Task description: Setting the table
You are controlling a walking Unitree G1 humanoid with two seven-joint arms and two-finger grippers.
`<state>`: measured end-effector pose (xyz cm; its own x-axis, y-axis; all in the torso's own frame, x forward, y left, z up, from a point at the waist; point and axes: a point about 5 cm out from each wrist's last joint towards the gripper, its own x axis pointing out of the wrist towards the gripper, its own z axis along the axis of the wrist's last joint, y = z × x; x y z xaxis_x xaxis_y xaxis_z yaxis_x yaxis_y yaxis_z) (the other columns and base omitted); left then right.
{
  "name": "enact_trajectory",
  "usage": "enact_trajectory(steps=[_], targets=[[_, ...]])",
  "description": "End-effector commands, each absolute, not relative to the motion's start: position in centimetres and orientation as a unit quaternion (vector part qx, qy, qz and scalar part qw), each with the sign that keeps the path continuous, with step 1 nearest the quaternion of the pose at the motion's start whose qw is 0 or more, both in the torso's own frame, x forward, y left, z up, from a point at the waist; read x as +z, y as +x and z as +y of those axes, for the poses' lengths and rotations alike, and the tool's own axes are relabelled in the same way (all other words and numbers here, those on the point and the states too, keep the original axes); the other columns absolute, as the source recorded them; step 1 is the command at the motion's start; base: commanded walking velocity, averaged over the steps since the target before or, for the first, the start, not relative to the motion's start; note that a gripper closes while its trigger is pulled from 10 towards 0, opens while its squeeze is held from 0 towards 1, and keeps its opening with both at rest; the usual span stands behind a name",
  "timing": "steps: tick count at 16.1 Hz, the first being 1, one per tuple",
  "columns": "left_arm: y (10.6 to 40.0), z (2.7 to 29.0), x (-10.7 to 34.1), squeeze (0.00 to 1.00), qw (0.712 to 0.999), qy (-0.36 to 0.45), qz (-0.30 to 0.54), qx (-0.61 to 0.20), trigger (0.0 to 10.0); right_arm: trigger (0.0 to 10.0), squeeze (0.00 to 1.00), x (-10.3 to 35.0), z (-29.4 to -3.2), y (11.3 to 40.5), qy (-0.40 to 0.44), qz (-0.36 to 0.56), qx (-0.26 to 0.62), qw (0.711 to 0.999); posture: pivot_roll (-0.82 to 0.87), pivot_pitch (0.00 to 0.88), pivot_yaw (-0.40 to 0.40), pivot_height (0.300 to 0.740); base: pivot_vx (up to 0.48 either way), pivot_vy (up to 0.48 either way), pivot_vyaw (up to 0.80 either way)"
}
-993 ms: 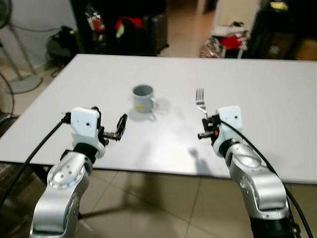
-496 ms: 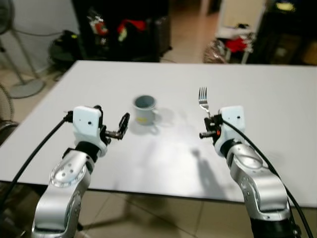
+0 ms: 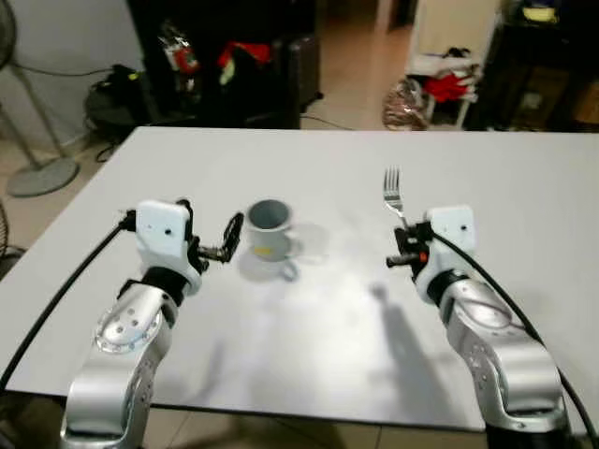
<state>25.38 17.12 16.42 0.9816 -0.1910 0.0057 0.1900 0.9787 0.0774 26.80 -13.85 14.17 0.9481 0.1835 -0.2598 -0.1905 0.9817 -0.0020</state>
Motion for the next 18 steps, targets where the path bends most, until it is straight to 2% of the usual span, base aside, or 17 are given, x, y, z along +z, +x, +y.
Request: enact_trajectory(steps=[1, 4, 11, 13, 16, 18], targets=[[25.26, 17.57, 16.37, 0.0, 0.995, 0.041, -0.001, -0.087, 10.0, 10.0, 0.0, 14.55, -13.35, 26.71, -0.014, 0.124, 0.11, 0.986, -0.12, 0.0, 0.039, 0.74, 0.0, 0.0, 0.0], [25.11, 17.65, 16.4, 0.0, 0.995, 0.046, -0.005, -0.088, 10.0, 10.0, 0.0, 14.27, -13.48, 26.74, -0.001, 0.135, 0.098, 0.986, -0.12, 0.0, 0.04, 0.74, 0.0, 0.387, 0.0], [25.12, 17.99, 16.55, 0.0, 0.995, 0.056, -0.001, -0.086, 10.0, 10.0, 0.0, 14.31, -13.46, 27.17, 0.004, 0.137, 0.093, 0.986, -0.11, 0.0, 0.047, 0.74, 0.0, 0.428, -0.49], [25.17, 17.94, 16.64, 0.0, 0.993, 0.083, -0.002, -0.087, 10.0, 10.0, 0.0, 14.26, -13.64, 27.17, 0.002, 0.139, 0.087, 0.986, -0.11, 0.0, 0.048, 0.74, 0.0, -0.24, 0.0], [25.25, 17.92, 16.44, 0.0, 0.994, 0.071, 0.004, -0.083, 10.0, 10.0, 0.0, 14.32, -14.05, 27.31, -0.007, 0.14, 0.084, 0.987, -0.11, 0.0, 0.053, 0.74, 0.0, -0.48, 0.0], [25.25, 17.94, 16.42, 0.0, 0.995, 0.061, 0.006, -0.08, 10.0, 10.0, 0.0, 14.41, -14.25, 27.58, -0.02, 0.144, 0.094, 0.985, -0.11, 0.0, 0.051, 0.74, 0.0, 0.0, 0.0]])
